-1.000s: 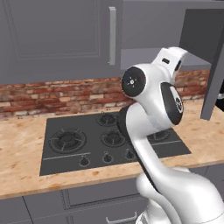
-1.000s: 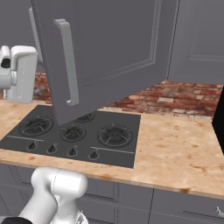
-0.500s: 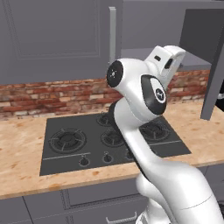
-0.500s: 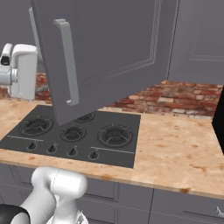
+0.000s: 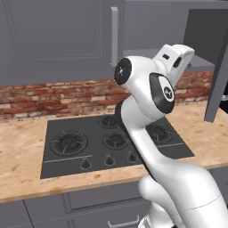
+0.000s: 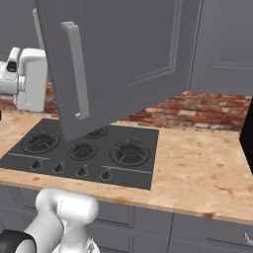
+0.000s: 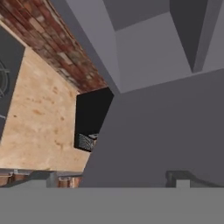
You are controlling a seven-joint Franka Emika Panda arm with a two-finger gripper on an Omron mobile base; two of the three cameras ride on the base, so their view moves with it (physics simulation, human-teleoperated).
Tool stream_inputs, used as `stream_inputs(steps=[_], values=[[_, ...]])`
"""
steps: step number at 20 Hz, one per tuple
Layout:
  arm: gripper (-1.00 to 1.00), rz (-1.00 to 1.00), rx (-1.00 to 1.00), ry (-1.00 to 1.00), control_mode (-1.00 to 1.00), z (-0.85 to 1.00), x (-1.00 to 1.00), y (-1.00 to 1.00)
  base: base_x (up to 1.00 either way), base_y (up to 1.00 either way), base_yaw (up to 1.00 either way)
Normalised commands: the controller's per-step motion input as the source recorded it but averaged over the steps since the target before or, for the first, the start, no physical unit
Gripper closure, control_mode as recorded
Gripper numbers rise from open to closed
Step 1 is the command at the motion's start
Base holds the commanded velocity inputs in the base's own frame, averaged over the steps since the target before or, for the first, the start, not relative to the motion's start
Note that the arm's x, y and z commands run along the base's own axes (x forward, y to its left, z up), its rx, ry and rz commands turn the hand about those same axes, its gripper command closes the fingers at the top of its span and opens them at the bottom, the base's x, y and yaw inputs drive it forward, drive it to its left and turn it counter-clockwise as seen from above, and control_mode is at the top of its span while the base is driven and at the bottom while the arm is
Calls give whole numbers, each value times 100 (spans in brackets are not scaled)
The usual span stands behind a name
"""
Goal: Open the cabinet. Pick the spray and place it next to the sink. Then close the cabinet.
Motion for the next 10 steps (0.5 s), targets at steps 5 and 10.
stream_inputs(steps=[5, 10], values=[[-100, 6, 0, 0, -100, -4, 11, -25, 0, 0, 0], [-100, 10, 0, 0, -100, -10, 46, -9, 0, 0, 0]])
